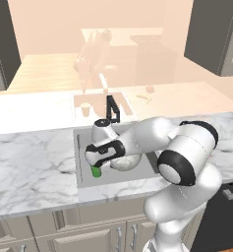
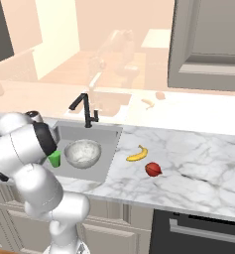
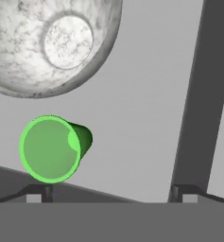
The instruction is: Remove the onion and banana from the sink. Then move the bowl and cup from the counter to the sink for washing.
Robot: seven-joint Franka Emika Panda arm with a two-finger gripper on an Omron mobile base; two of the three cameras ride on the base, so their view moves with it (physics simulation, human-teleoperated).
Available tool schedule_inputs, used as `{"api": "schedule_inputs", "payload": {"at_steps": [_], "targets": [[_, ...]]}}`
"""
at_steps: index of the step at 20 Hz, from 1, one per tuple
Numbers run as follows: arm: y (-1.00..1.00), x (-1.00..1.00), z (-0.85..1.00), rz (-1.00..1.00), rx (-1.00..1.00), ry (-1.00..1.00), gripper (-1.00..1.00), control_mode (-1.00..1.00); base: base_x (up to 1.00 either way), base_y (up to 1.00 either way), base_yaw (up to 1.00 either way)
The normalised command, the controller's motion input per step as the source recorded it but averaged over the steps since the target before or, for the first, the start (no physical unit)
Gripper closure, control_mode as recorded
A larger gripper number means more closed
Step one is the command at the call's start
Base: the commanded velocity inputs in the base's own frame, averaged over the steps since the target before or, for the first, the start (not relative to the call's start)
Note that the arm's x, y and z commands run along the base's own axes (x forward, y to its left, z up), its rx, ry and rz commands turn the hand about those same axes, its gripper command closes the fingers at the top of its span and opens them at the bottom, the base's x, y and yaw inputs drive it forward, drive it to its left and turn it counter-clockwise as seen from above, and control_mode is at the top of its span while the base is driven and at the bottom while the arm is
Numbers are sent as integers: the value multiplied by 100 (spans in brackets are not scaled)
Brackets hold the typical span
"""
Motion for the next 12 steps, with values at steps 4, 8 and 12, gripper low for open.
{"api": "schedule_inputs", "payload": {"at_steps": [4, 8, 12], "targets": [[-12, -27, 26, 0, 0, 0, -100, -100, 0, 0, 0], [-15, -28, 28, 0, 0, 0, -100, -100, 0, 0, 0], [-17, -26, 29, 0, 0, 0, -100, -100, 0, 0, 0]]}}
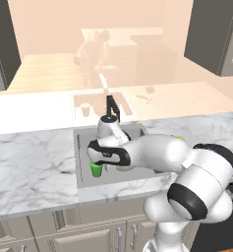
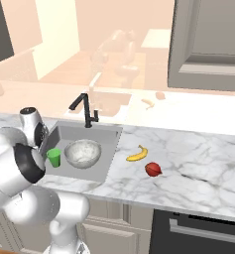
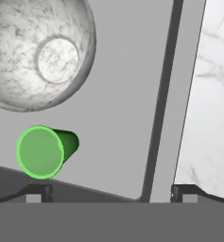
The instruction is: Remove the onion and banana from the sink. Then move the bowl and cup from the counter to the sink for washing.
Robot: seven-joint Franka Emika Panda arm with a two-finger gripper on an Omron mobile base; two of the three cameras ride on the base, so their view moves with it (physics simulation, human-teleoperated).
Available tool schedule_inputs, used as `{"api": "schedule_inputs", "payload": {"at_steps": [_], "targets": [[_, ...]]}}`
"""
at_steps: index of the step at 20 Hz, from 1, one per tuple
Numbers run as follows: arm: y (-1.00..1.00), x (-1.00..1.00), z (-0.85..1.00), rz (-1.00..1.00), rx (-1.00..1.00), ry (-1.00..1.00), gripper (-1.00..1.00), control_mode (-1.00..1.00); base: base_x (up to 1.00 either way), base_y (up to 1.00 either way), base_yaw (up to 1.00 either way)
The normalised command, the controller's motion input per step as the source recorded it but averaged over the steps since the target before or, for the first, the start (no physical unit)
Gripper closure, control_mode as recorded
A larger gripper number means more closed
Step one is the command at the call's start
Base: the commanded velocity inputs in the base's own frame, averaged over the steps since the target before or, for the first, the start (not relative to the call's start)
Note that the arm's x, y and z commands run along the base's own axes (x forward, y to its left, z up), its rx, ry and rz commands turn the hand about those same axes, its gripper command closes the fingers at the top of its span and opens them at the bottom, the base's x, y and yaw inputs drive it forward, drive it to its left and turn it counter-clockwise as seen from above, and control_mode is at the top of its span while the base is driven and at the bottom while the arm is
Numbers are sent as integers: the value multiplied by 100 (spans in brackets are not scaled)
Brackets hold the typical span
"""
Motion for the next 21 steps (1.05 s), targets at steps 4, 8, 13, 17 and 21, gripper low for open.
{"api": "schedule_inputs", "payload": {"at_steps": [4, 8, 13, 17, 21], "targets": [[-18, -24, 27, 1, 0, 0, -100, -100, 0, 0, 0], [-15, -25, 24, 7, 0, 0, -100, -100, 0, 0, 0], [-16, -23, 24, 14, 0, 0, -100, -100, 0, 0, 0], [-16, -23, 23, 16, 0, 0, -100, -100, 0, 0, 0], [-15, -23, 24, 19, 0, 0, -100, -100, 0, 0, 0]]}}
